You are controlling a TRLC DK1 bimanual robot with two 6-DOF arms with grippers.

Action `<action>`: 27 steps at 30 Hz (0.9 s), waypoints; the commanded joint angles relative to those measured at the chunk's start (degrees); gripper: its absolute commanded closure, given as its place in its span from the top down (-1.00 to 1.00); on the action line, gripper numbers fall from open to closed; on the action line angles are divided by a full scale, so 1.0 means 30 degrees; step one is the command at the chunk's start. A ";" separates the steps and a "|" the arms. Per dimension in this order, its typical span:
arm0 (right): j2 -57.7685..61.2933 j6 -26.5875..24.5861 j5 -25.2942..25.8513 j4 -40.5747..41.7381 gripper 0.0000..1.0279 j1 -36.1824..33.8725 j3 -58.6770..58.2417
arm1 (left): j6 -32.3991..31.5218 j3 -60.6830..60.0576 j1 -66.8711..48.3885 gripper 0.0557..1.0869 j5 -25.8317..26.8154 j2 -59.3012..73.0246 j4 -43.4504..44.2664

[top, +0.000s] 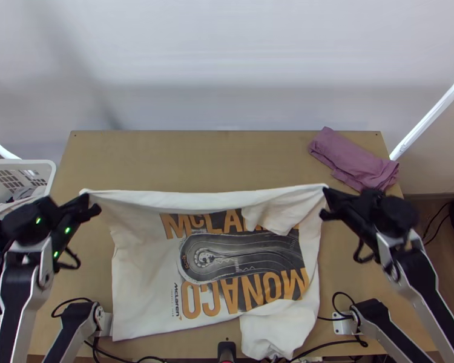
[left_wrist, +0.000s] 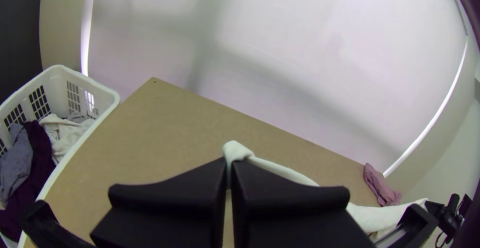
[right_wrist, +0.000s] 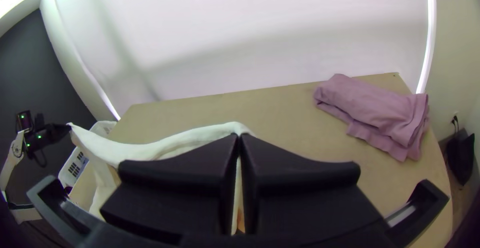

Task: Fold the t-shirt

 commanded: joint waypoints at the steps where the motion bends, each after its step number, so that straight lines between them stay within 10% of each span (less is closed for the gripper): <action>1: 0.2395 0.0607 -0.0253 0.1485 -0.94 -0.0440 0.0060 | 0.0268 -0.0304 -0.0045 -0.93 0.0201 0.2289 0.1789; 27: 2.0500 0.2599 -0.2480 0.0782 -0.94 -0.2872 1.4093 | 0.0883 1.4872 0.0219 -0.93 0.0113 2.2796 0.1935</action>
